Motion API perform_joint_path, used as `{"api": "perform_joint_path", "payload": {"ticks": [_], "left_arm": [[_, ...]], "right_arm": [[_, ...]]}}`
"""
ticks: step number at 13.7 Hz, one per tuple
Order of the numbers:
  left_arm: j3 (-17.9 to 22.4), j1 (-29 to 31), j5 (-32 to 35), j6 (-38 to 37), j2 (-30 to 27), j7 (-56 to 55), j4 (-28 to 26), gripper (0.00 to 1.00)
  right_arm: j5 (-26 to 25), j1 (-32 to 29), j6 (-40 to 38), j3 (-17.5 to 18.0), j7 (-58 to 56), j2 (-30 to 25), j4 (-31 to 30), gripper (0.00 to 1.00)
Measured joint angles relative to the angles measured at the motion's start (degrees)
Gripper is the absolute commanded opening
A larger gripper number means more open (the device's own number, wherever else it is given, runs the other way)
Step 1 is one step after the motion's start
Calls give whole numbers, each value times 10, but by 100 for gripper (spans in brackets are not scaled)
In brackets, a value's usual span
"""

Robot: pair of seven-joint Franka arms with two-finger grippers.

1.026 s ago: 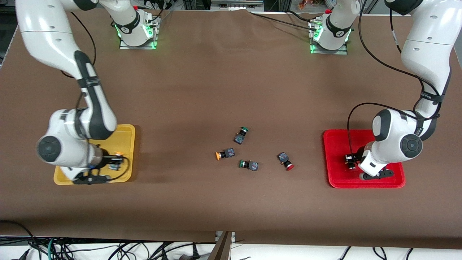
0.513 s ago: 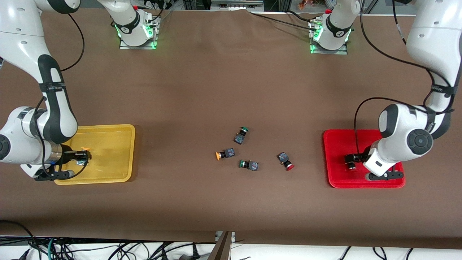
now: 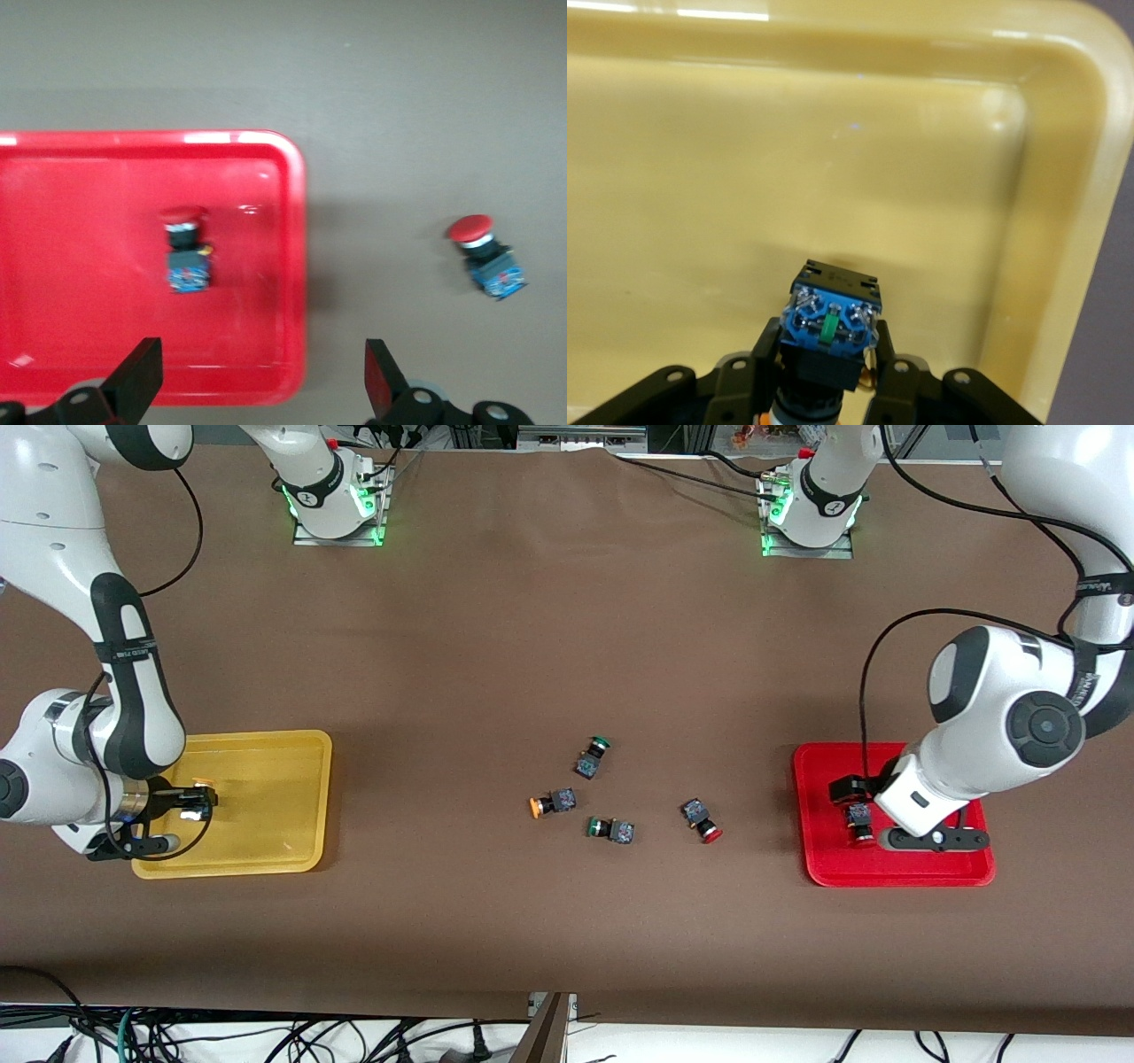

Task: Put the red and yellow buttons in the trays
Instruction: 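Release the red button in the red tray and reach back to the buttons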

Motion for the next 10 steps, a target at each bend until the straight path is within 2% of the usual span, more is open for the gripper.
{"api": "perform_joint_path", "payload": {"ticks": [1, 2, 3, 4, 5, 6, 10], "left_arm": [[-1, -19, -1, 0, 4, -42, 0, 100], [-1, -41, -1, 1, 9, -85, 0, 100], [-1, -65, -1, 2, 15, -130, 3, 100], [-1, -90, -1, 3, 25, -175, 11, 100], [0, -112, -1, 4, 38, -219, 23, 100], [0, -131, -1, 8, 55, -263, 38, 100], [11, -160, 0, 94, 129, -355, 67, 100]], "right_arm": [[0, -2, 1, 0, -1, 2, 0, 28], [0, -2, 2, 0, -1, 3, 0, 30], [0, -2, 2, 0, -1, 4, 0, 38], [0, -1, 2, 0, -1, 4, -1, 68], [0, -1, 3, 0, -1, 5, -1, 90], [0, -1, 3, 0, -1, 5, -1, 98], [0, 1, 4, 6, -1, -1, 6, 99]]}}
